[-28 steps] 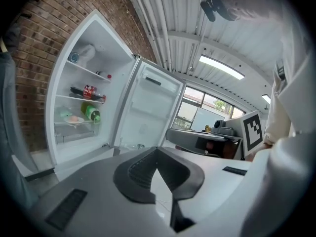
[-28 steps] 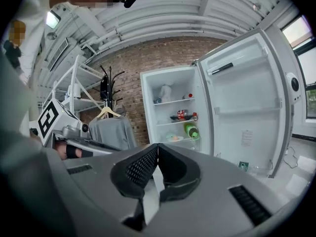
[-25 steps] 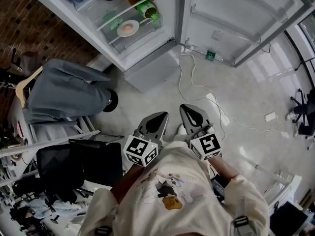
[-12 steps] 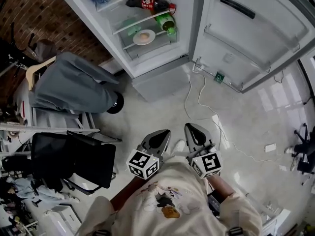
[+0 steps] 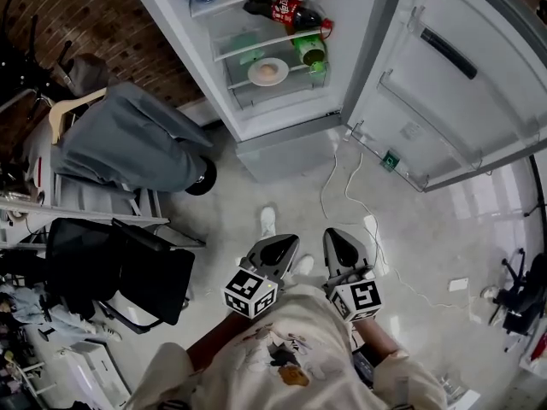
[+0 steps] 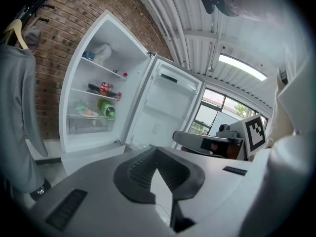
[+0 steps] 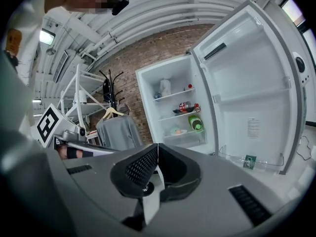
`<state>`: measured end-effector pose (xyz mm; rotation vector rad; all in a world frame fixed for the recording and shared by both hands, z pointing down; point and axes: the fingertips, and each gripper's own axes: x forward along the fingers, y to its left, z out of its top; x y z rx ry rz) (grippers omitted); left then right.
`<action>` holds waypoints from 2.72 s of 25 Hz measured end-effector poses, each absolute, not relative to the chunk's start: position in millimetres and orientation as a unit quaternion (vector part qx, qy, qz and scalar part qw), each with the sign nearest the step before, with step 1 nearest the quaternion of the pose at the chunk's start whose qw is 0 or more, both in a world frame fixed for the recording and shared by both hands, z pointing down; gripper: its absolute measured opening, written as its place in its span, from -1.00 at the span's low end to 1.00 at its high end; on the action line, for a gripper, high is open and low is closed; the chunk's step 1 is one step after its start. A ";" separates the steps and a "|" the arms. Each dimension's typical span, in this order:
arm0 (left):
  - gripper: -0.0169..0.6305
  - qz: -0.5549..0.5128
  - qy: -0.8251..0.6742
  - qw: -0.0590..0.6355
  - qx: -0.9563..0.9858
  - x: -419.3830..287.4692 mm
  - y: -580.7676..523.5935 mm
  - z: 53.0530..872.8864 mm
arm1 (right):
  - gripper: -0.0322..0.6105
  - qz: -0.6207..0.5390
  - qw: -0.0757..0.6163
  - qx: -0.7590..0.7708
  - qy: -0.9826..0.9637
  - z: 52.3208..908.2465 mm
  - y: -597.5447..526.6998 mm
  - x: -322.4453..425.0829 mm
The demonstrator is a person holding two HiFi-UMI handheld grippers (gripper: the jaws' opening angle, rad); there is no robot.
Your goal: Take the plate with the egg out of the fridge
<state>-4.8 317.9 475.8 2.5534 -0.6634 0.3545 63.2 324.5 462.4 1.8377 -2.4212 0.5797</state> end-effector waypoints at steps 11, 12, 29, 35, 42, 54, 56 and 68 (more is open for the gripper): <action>-0.92 0.133 -0.219 0.242 0.936 -13.3 216.3 477.8 | -0.88 0.190 0.046 0.613 -0.766 468.1 227.1 59.3; -0.92 0.133 -0.215 0.243 0.936 -13.1 205.7 477.3 | -0.88 0.192 0.048 0.617 -0.762 470.6 216.8 60.5; -0.92 0.120 -0.133 0.260 0.949 -25.5 76.2 475.1 | -0.88 0.196 0.073 0.675 -0.708 468.6 94.6 49.7; -0.92 0.118 -0.144 0.271 0.945 -37.6 52.2 477.5 | -0.88 0.192 0.072 0.670 -0.713 466.2 71.7 37.9; -0.92 0.115 -0.167 0.264 0.943 -32.4 37.9 471.5 | -0.88 0.190 0.067 0.645 -0.737 463.4 44.4 40.3; -0.92 0.114 -0.211 0.250 0.938 5.5 -0.9 466.9 | -0.88 0.189 0.055 0.597 -0.778 461.5 1.5 63.6; -0.92 0.112 -0.224 0.248 0.936 8.9 -8.3 467.1 | -0.88 0.187 0.054 0.587 -0.786 462.8 -4.5 66.8; -0.92 0.108 -0.288 0.242 0.920 27.7 -35.9 477.0 | -0.88 0.265 0.011 0.554 -0.789 485.5 -31.5 93.4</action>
